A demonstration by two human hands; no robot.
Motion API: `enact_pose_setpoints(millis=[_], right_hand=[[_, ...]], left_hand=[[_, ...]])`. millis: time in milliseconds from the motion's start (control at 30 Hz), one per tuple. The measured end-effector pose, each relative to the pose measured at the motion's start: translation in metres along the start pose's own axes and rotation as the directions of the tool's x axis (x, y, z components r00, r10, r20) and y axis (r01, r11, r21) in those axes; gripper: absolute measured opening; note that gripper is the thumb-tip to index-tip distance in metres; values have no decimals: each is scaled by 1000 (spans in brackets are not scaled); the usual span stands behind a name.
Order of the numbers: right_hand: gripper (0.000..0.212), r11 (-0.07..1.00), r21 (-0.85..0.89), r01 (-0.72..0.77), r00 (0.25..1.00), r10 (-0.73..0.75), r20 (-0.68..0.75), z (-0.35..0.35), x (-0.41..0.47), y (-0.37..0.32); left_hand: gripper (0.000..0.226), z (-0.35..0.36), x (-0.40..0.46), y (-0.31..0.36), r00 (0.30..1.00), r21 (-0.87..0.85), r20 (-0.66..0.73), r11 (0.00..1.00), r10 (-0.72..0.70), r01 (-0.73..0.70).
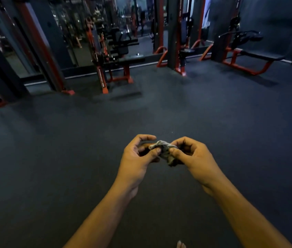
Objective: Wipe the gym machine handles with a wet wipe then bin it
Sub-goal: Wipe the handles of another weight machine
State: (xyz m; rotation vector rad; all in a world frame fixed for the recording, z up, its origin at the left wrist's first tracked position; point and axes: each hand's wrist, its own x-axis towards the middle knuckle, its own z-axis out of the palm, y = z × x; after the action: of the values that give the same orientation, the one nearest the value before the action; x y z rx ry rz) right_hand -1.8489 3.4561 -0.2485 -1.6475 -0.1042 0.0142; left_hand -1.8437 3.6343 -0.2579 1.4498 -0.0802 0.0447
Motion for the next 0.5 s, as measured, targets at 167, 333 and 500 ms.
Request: enact_pose_setpoints(millis=[167,333,500], right_hand=[[8,991,-43,129,990,-131,-44,-32,133,-14],[16,962,-111,249,967,-254,-32,-59,284,-47],[20,930,-170,326,945,-328,22,-67,425,-76]], left_hand=[[15,22,137,16,995,91,-4,991,100,-99],[10,36,276,49,982,168,-44,970,183,-174],[11,29,400,69,963,175,-111,958,247,-226]])
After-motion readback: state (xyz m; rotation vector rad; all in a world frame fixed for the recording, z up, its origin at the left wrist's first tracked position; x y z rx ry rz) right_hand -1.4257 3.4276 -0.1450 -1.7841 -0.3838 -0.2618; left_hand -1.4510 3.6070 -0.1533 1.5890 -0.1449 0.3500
